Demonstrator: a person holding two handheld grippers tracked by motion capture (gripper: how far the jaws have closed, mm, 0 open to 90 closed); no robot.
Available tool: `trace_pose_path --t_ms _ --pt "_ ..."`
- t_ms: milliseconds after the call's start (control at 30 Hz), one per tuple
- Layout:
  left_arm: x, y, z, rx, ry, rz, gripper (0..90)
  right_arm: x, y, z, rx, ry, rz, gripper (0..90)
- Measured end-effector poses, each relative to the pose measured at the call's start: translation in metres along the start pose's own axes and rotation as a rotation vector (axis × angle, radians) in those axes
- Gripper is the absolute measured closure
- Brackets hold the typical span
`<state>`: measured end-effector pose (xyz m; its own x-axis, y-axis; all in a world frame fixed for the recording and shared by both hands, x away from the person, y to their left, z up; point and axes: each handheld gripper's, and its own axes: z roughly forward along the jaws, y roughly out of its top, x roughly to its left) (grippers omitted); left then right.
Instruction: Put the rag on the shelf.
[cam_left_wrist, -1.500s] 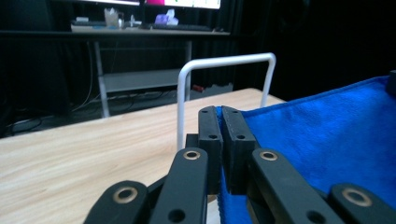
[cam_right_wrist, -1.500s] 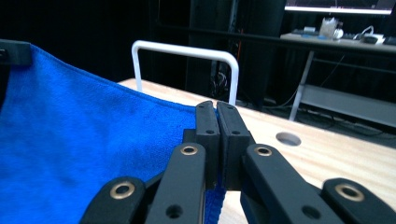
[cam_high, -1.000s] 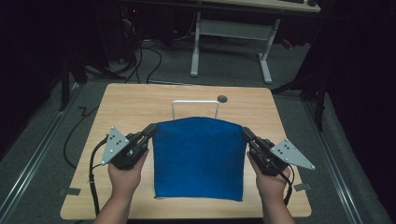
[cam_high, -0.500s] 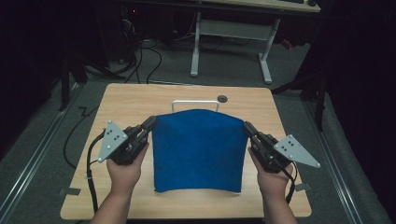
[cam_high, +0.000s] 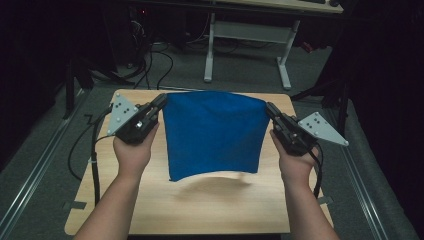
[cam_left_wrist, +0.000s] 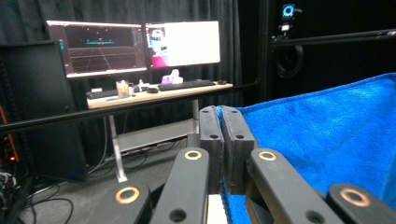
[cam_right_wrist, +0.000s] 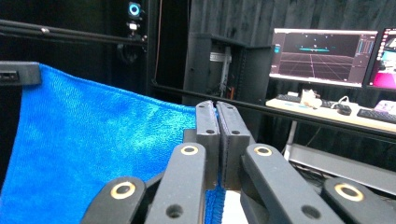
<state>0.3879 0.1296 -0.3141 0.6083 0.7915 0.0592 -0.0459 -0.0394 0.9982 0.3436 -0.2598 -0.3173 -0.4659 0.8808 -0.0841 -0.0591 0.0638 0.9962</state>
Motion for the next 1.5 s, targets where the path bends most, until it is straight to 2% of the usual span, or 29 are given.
trace_pose_path --t_ms 100,200,333,400,467,600,633,833,1000,1033,1067,1133,1167,1300,1333,1367,1400,1467,1500 --pt "0.007 0.002 0.01 0.017 0.005 -0.003 88.4 -0.003 0.002 0.008 0.005 -0.008 0.004 89.1" --pt "0.02 0.001 0.026 0.056 0.027 -0.008 88.4 -0.01 0.002 0.024 0.024 -0.02 0.007 89.1" --pt "0.027 -0.001 0.036 0.078 0.042 -0.005 88.4 -0.016 0.002 0.037 0.045 -0.028 0.016 89.2" --pt "0.036 -0.003 0.047 0.112 0.062 0.003 88.4 -0.022 0.002 0.049 0.06 -0.036 0.025 89.2" --pt "0.041 -0.004 0.053 0.123 0.073 0.004 88.5 -0.026 0.002 0.057 0.07 -0.042 0.031 89.2" --pt "0.049 -0.005 0.063 0.14 0.086 -0.015 88.4 -0.031 0.0 0.07 0.088 -0.053 0.042 89.2" --pt "0.054 -0.006 0.07 0.155 0.091 -0.016 88.4 -0.035 -0.002 0.08 0.106 -0.056 0.053 89.2" --pt "0.07 -0.014 0.091 0.214 0.12 -0.029 88.4 -0.046 -0.01 0.105 0.154 -0.075 0.053 89.2" --pt "0.081 -0.029 0.107 0.282 0.138 -0.042 88.4 -0.055 -0.024 0.127 0.222 -0.084 0.043 89.2" --pt "0.081 -0.029 0.107 0.282 0.138 -0.042 88.4 -0.056 -0.027 0.131 0.237 -0.086 0.042 89.2" --pt "0.083 -0.036 0.112 0.315 0.14 -0.045 88.4 -0.057 -0.03 0.135 0.256 -0.084 0.037 89.2" --pt "0.084 -0.044 0.117 0.347 0.14 -0.047 88.4 -0.059 -0.036 0.141 0.281 -0.085 0.024 89.2" --pt "0.085 -0.047 0.119 0.359 0.137 -0.05 88.4 -0.061 -0.041 0.144 0.298 -0.083 0.034 89.2" --pt "0.084 -0.068 0.126 0.421 0.121 -0.064 88.4 -0.065 -0.057 0.15 0.35 -0.078 0.054 89.2" --pt "0.084 -0.068 0.126 0.421 0.121 -0.064 88.4 -0.065 -0.063 0.151 0.369 -0.077 0.052 89.1" --pt "0.085 -0.08 0.128 0.459 0.107 -0.072 88.5 -0.066 -0.069 0.151 0.382 -0.074 0.06 89.1" --pt "0.085 -0.08 0.128 0.459 0.107 -0.072 88.4 -0.067 -0.073 0.151 0.39 -0.068 0.071 89.2" --pt "0.086 -0.102 0.128 0.524 0.07 -0.103 88.4 -0.068 -0.085 0.15 0.408 -0.059 0.087 89.1" --pt "0.085 -0.107 0.127 0.53 0.065 -0.099 88.4 -0.067 -0.091 0.149 0.423 -0.052 0.091 89.1"
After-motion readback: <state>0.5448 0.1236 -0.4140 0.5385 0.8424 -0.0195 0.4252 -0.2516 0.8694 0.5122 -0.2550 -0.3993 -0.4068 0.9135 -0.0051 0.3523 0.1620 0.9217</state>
